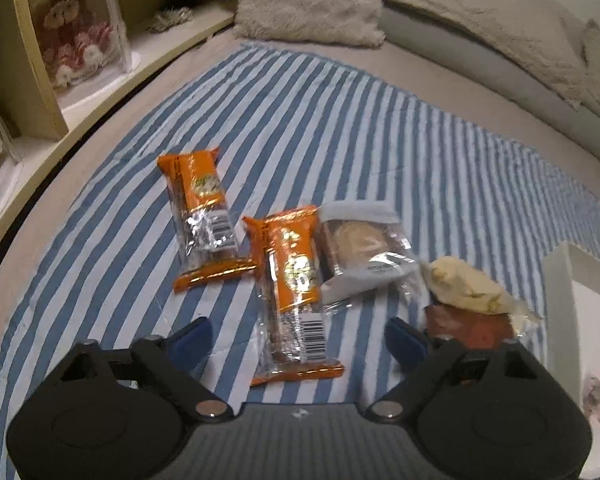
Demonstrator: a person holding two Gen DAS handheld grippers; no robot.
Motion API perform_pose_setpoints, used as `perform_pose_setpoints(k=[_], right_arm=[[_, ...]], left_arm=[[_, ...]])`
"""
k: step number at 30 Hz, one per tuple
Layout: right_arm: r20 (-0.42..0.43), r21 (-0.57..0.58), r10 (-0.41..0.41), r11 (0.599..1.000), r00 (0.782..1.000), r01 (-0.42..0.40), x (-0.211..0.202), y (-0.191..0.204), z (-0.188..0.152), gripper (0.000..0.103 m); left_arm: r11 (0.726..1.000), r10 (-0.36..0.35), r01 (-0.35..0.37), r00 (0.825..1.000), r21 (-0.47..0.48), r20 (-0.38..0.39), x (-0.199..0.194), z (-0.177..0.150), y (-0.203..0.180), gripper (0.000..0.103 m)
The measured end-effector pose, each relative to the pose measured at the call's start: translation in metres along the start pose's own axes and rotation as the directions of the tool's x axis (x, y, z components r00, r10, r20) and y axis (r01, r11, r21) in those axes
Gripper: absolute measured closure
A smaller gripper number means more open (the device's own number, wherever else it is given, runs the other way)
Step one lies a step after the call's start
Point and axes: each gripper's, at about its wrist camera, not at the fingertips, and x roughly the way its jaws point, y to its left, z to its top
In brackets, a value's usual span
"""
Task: Organize snacks
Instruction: 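Reach the right tool to the small round clear packet and grasp it, then grasp the orange snack bar with the left tool while the right tool holds its packet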
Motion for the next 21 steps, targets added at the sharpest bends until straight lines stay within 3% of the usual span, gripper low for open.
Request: perform_pose_setpoints(k=[4, 10, 13, 15, 19, 21], right_arm=[[-0.033, -0.004, -0.004, 1.0, 0.999, 0.004, 0.013, 0.005, -0.001, 0.049], [-0.052, -0.05, -0.027, 0.998, 0.998, 0.025, 0.022, 0.007, -0.002, 0.064], [-0.052, -0.084, -0.024, 0.996, 0.998, 0.02, 0.018, 0.007, -0.003, 0.065], [-0.027, -0.148, -0.032, 0.989, 0.999, 0.027, 0.013, 0.012, -0.005, 0.066], [-0.025, -0.165, -0.004, 0.986, 1.0, 0.0, 0.006, 0.013, -0.004, 0.066], [-0.02, -0.169, -0.003, 0.986, 1.0, -0.001, 0.003, 0.012, -0.004, 0.066]], left_arm=[[0.999, 0.026, -0.026, 0.999, -0.022, -0.018, 0.015, 0.004, 0.004, 0.02], [0.999, 0.03, -0.03, 1.0, -0.037, -0.01, 0.026, 0.009, 0.002, 0.032], [0.998, 0.035, -0.036, 0.999, -0.044, -0.026, 0.033, 0.01, -0.001, 0.033], [0.998, 0.034, -0.035, 0.999, -0.049, -0.035, 0.038, 0.011, -0.001, 0.04], [0.998, 0.051, -0.053, 0.998, -0.042, -0.036, 0.042, 0.012, -0.004, 0.047], [0.997, 0.058, -0.06, 0.997, -0.046, -0.043, 0.044, 0.012, -0.006, 0.055]])
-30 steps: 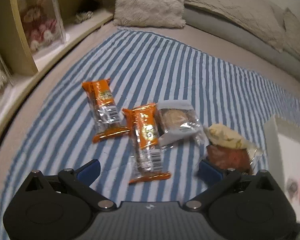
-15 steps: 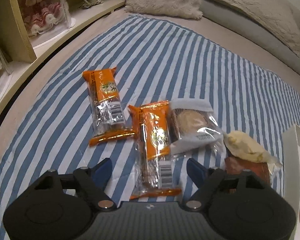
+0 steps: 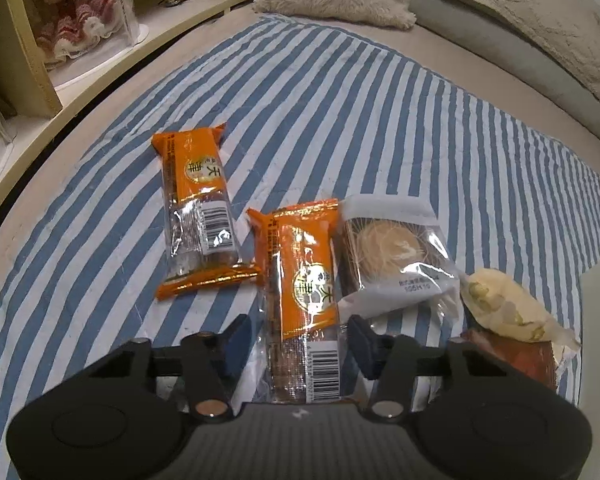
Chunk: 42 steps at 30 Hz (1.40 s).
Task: Organize snacks
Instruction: 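Grasp the orange snack bar with the left tool while the right tool holds its packet, then carry both snacks into the white tray and open both tools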
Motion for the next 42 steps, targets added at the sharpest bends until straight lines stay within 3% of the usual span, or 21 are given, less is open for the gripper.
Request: perform_pose_setpoints(k=[6, 22, 42], right_arm=[[0.008, 0.005, -0.002, 1.0, 1.0, 0.002, -0.011, -0.005, -0.001, 0.066], [0.137, 0.028, -0.026, 0.999, 0.99, 0.022, -0.069, -0.019, -0.005, 0.066], [0.362, 0.03, -0.078, 0.997, 0.929, 0.072, -0.148, -0.066, -0.022, 0.066]], left_arm=[[1.0, 0.004, -0.004, 1.0, 0.015, 0.005, -0.005, 0.0, -0.001, 0.064], [0.987, -0.085, 0.072, 0.993, 0.146, 0.087, -0.074, -0.027, -0.009, 0.066], [0.955, -0.237, 0.196, 0.955, 0.222, 0.179, -0.162, -0.065, -0.037, 0.065]])
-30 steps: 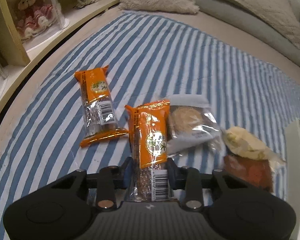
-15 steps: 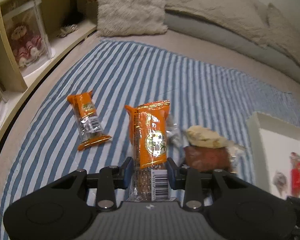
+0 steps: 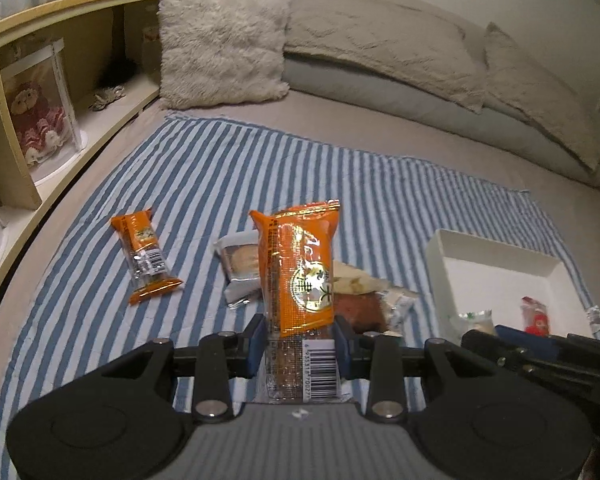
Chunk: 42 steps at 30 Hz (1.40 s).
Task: Organize snacks
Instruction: 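Carry both snacks into the white tray and open both tools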
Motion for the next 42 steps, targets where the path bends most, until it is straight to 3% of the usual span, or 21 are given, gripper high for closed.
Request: perform_pose_setpoints(k=[9, 24, 34, 42], right_arm=[[0.05, 0.049, -0.02, 0.999, 0.999, 0.018, -0.035, -0.039, -0.007, 0.066], [0.069, 0.152, -0.146, 0.979, 0.987, 0.134, -0.071, -0.118, -0.032, 0.066], [0.065, 0.242, -0.22, 0.95, 0.973, 0.199, -0.086, -0.173, -0.049, 0.066], [0.04, 0.307, -0.28, 0.917, 0.959, 0.255, -0.088, -0.209, -0.057, 0.066]], left_arm=[[0.997, -0.068, 0.068, 0.997, 0.027, 0.023, -0.006, -0.003, -0.035, 0.065], [0.979, -0.185, 0.187, 0.982, 0.086, -0.025, 0.018, -0.011, -0.123, 0.065], [0.975, -0.169, 0.181, 0.981, 0.127, -0.099, 0.05, -0.018, -0.162, 0.065], [0.979, -0.172, 0.189, 0.969, 0.083, -0.178, 0.085, -0.021, -0.18, 0.065]])
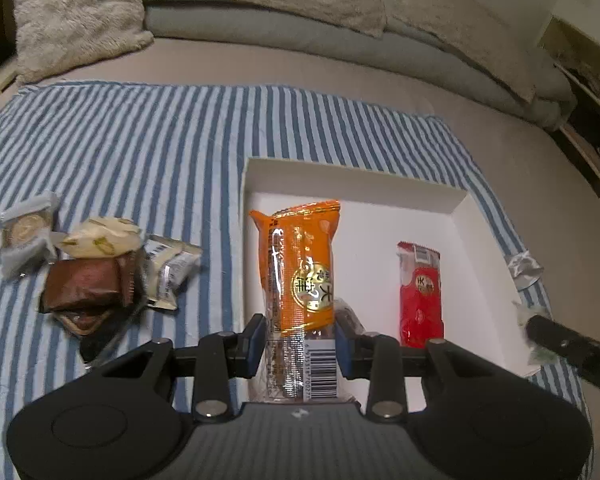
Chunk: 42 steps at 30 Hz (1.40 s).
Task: Organize snacks
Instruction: 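Carry both snacks into the white tray and open both tools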
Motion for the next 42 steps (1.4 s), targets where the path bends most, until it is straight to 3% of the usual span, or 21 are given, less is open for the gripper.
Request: perform_pose_setpoints(k=[12, 22, 25, 27, 29, 35, 40, 42], right_arm=[[-0.054, 0.056, -0.089, 0.994, 0.995, 0.092, 0.03, -0.036, 0.006, 0.066], [-0.088, 0.038, -0.116, 0.992, 0.989, 0.12, 0.051, -0.042, 0.008, 0.066], [-0.09, 0.038, -0.125, 0.991, 0.988, 0.129, 0.053, -0.042, 0.01, 0.066], [-0.086, 0.043, -0.13, 0.99, 0.988, 0.134, 0.055, -0.043, 0.013, 0.066], [-0.086, 0.052, -0.135, 0.989, 0.987, 0.14, 0.057, -0.045, 0.014, 0.066], [-0.087, 0.069, -0.156, 0.984, 0.984, 0.162, 0.061, -0.048, 0.016, 0.065], [-0.116, 0.057, -0.174, 0.982, 0.978, 0.181, 0.064, -0.049, 0.015, 0.055], [-0.131, 0.045, -0.182, 0.981, 0.975, 0.189, 0.065, -0.048, 0.014, 0.045]], left_arm=[[0.999, 0.042, -0.045, 0.993, -0.02, -0.108, 0.049, 0.001, -0.013, 0.064], [0.997, 0.066, -0.07, 0.989, -0.031, -0.132, 0.067, 0.006, -0.007, 0.062], [0.997, 0.071, -0.074, 0.989, -0.022, -0.128, 0.069, 0.007, -0.006, 0.058], [0.997, 0.072, -0.074, 0.99, -0.015, -0.122, 0.068, 0.007, -0.006, 0.046], [0.998, 0.068, -0.068, 0.991, -0.002, -0.117, 0.066, 0.007, -0.006, 0.04], [0.998, 0.054, -0.049, 0.992, 0.047, -0.114, 0.059, 0.005, -0.01, 0.034], [0.996, 0.043, -0.033, 0.992, 0.077, -0.121, 0.054, 0.002, -0.013, 0.031], [0.996, 0.032, -0.021, 0.992, 0.087, -0.126, 0.052, 0.001, -0.014, 0.027]])
